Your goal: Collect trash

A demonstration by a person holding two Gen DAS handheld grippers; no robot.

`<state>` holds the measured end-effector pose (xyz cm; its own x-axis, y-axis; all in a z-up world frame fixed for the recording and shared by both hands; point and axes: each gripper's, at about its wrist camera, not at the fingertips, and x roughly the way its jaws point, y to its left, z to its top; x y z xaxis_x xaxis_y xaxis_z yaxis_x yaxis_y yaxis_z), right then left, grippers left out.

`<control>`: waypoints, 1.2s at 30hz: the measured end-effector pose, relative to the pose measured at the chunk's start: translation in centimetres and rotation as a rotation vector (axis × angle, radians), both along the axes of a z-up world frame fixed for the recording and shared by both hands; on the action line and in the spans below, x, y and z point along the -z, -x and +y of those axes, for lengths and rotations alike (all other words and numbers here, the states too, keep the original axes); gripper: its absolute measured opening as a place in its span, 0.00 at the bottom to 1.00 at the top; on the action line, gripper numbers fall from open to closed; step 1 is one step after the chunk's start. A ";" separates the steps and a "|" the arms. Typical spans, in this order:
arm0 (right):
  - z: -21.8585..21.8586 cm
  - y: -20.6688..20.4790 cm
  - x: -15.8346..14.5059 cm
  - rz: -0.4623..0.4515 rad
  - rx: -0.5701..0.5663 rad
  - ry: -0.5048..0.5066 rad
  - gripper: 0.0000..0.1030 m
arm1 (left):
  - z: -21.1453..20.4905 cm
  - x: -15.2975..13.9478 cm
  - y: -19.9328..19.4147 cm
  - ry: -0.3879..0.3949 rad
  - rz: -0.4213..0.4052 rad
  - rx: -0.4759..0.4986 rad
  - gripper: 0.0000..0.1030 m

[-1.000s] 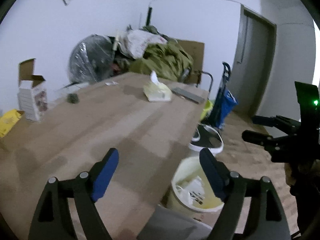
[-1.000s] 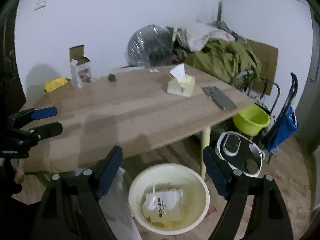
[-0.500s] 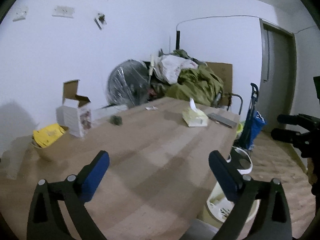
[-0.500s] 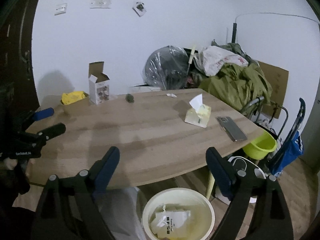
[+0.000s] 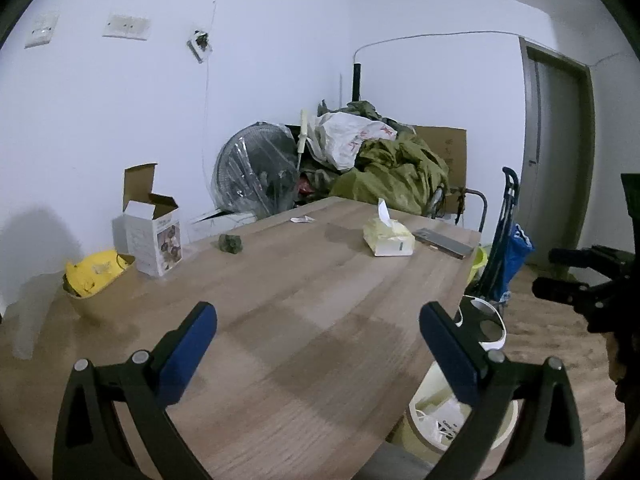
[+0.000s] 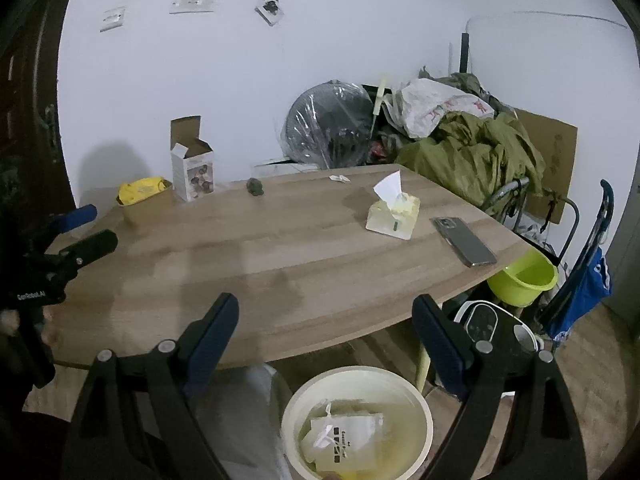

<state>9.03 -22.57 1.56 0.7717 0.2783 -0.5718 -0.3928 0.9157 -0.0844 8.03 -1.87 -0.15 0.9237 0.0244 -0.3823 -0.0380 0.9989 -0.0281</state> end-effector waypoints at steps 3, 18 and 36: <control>-0.8 -0.3 0.4 0.008 0.015 -0.006 0.85 | -0.6 0.0 -0.2 0.009 0.001 0.022 0.98; -1.5 -0.8 1.1 0.023 0.029 -0.020 0.85 | -1.1 0.4 -0.9 0.020 0.032 0.030 0.98; -1.2 -0.5 1.1 0.020 0.017 -0.011 0.85 | -1.1 0.2 -0.5 0.026 0.035 0.038 0.98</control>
<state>9.49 -23.77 0.45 0.7649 0.2718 -0.5840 -0.3785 0.9232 -0.0661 8.55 -2.96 -0.31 0.9100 -0.0209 -0.4141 -0.0014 0.9986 -0.0536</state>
